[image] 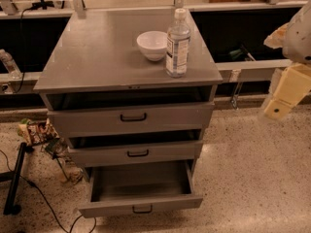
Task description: Place blue plastic bottle into bottom drawer
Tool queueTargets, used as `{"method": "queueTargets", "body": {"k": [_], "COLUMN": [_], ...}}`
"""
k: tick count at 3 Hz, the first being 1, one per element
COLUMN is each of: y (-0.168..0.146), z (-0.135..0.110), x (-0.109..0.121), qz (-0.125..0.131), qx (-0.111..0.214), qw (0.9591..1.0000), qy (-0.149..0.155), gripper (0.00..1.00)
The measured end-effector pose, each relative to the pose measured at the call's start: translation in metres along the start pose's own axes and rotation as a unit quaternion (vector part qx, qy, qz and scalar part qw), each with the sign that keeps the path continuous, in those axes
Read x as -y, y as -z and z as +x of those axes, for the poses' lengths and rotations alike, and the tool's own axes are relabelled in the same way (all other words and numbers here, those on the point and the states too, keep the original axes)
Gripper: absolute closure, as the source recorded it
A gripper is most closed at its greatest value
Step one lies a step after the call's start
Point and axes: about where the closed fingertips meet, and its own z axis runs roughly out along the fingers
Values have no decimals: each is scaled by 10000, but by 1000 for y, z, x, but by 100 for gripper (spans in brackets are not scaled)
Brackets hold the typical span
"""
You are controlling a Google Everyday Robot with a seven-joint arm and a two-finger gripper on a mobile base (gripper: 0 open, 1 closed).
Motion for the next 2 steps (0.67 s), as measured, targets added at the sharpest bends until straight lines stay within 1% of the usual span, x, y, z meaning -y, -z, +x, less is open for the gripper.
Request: {"method": "queueTargets", "body": {"k": [1,2], "y": [-11,-17], "z": [4,-5], "x": [19,63], "qz": [176,687], "qx": [556,1735], "qw": [9962,9723], "qy": [-646,-1405], "gripper": [0,0]}}
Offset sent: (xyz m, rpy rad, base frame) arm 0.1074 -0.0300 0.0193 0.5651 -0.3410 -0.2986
